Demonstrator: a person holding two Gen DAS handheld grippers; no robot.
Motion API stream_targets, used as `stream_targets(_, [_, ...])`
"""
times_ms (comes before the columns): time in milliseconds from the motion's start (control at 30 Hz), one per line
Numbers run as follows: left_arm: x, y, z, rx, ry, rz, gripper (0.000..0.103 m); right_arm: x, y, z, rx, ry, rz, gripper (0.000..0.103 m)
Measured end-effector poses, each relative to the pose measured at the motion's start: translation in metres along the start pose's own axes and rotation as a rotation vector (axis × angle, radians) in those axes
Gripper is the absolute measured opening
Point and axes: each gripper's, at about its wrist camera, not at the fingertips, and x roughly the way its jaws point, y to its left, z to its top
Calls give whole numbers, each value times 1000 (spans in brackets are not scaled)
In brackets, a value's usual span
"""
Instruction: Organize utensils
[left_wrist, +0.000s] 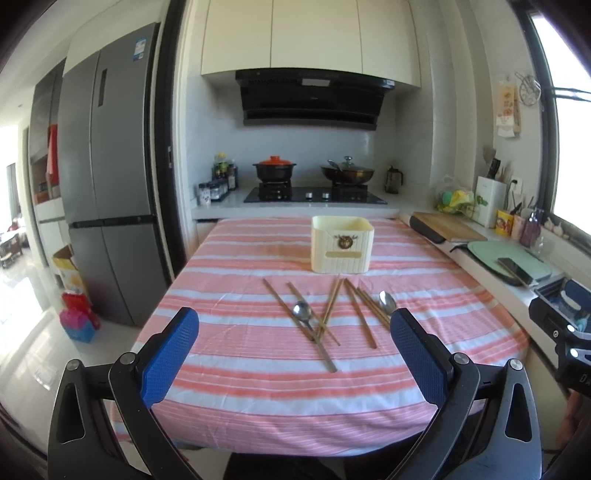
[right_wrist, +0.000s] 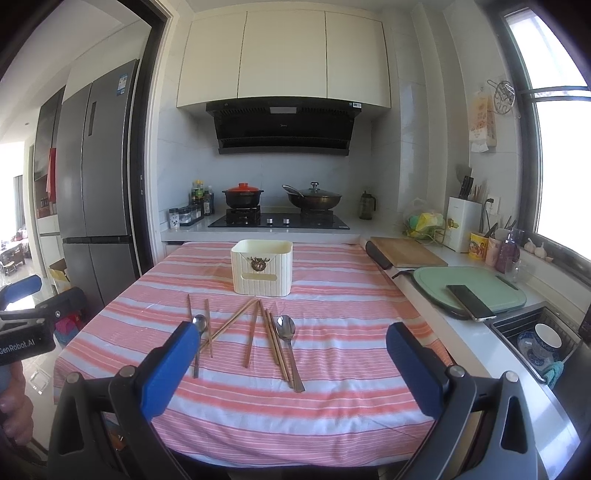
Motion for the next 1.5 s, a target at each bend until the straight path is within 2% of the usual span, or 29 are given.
stream_targets(333, [17, 3, -6, -19, 79, -1, 103, 11, -3, -2, 16, 19, 1, 103])
stream_targets(433, [22, 0, -6, 2, 94, 9, 103, 14, -2, -4, 13, 23, 5, 103])
stream_targets(667, [23, -6, -8, 36, 91, 22, 103, 18, -5, -3, 28, 26, 18, 103])
stream_targets(1300, [35, -1, -12, 32, 105, 28, 103, 28, 0, -5, 21, 48, 39, 103])
stream_targets(1433, [49, -1, -17, 48, 147, 34, 103, 39, -2, -7, -2, 51, 23, 103])
stream_targets(1500, [61, 1, -21, 50, 182, 11, 103, 56, -6, -12, -6, 87, 35, 103])
